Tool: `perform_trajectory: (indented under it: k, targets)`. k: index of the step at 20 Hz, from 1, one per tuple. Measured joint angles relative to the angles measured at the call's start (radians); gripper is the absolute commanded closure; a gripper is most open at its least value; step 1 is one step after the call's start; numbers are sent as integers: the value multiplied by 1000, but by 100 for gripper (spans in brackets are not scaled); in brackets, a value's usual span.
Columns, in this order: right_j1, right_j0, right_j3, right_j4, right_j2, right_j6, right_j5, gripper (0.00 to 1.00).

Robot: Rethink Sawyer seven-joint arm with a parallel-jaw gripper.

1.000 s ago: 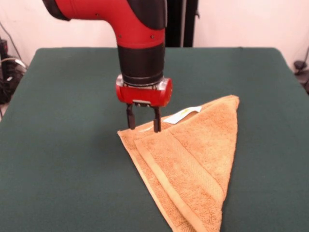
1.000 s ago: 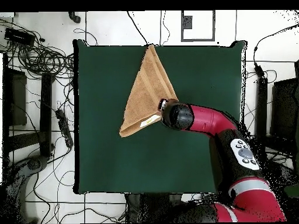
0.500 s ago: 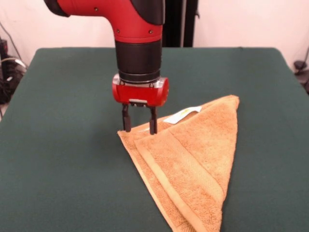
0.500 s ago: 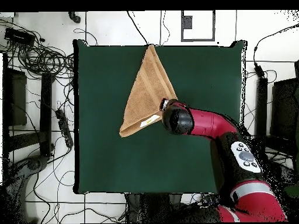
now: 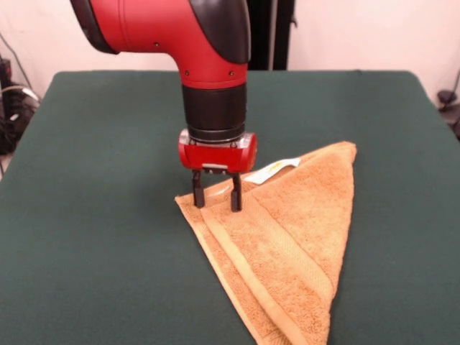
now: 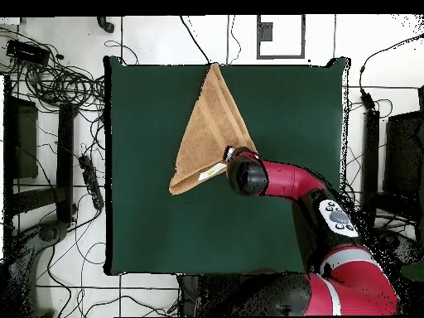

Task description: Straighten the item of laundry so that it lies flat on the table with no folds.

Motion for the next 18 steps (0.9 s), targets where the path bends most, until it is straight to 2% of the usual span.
perform_trajectory:
  k: [17, 18]
  targets:
    - [-12, -14, 30, 0, -2, 0, -34, 0]
    - [-13, -25, 36, 0, -2, 0, -42, 100]
